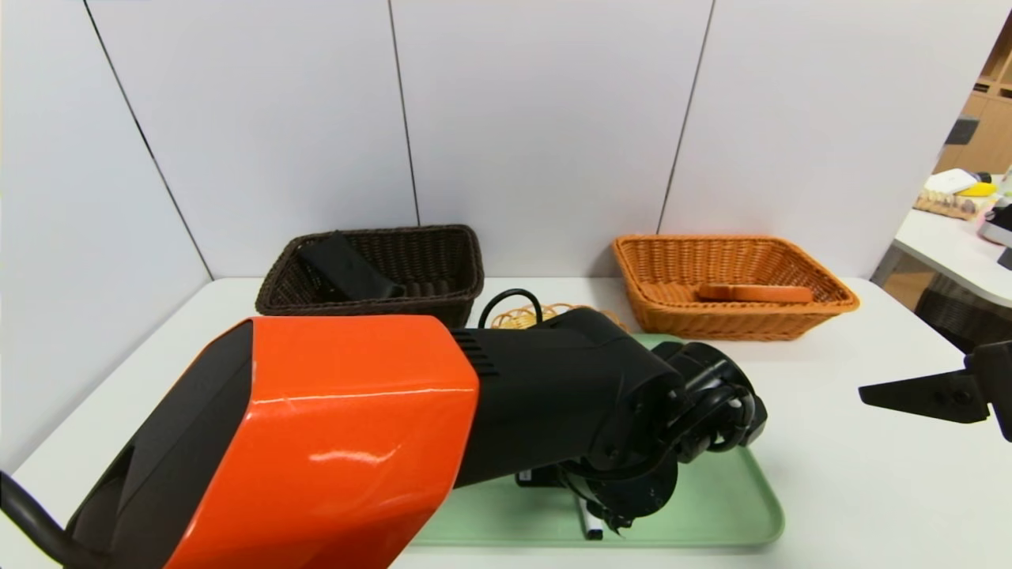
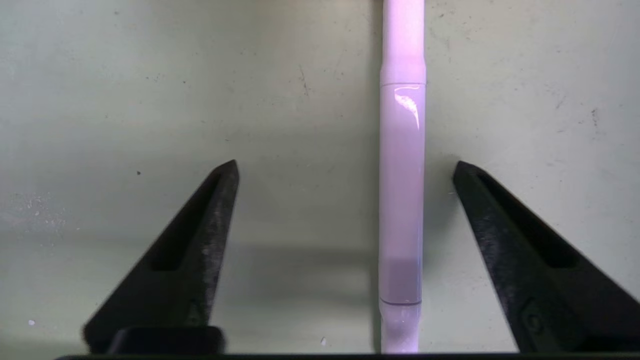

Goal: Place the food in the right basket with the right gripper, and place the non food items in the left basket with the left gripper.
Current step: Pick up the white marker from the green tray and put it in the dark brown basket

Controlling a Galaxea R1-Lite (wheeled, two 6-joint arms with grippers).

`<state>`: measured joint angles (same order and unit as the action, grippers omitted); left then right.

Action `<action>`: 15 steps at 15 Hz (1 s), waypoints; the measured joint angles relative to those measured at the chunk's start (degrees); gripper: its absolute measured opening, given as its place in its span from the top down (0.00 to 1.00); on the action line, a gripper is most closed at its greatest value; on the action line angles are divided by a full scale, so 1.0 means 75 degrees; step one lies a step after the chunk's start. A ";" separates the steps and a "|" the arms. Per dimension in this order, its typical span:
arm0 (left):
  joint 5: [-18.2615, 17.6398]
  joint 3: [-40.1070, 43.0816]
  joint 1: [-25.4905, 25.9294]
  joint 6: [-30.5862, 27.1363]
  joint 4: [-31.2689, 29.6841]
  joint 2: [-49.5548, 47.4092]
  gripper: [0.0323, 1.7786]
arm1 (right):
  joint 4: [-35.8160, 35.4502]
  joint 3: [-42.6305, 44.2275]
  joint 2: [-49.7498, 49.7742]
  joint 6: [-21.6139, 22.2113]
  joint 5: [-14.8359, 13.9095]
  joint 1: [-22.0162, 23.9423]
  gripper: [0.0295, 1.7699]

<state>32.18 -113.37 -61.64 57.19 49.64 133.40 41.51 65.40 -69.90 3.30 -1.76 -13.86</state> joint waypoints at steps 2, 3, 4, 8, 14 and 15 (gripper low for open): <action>-0.0003 0.0000 0.0005 0.0000 0.0000 0.0000 0.40 | 0.0000 0.0000 -0.0007 0.0003 0.0010 0.0000 0.04; -0.0003 0.0000 0.0005 0.0003 0.0003 0.0000 0.47 | 0.0000 0.0000 -0.0011 0.0000 0.0010 -0.0007 0.04; -0.0003 0.0000 0.0008 0.0015 0.0003 0.0000 0.53 | 0.0000 0.0000 -0.0015 0.0000 0.0007 -0.0007 0.04; -0.0003 0.0000 0.0016 0.0046 0.0003 0.0000 0.94 | 0.0003 -0.0010 -0.0007 0.0015 0.0011 -0.0011 0.04; 0.0015 0.0000 0.0078 0.0093 -0.0005 -0.0029 0.93 | 0.0000 0.0000 0.0000 0.0015 0.0024 -0.0007 0.04; 0.0016 0.0000 0.0140 0.0046 -0.0060 -0.0085 0.93 | 0.0000 -0.0010 0.0000 0.0015 0.0026 -0.0007 0.04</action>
<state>32.31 -113.37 -60.59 57.53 49.19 132.77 41.51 65.33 -69.90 3.41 -1.56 -13.91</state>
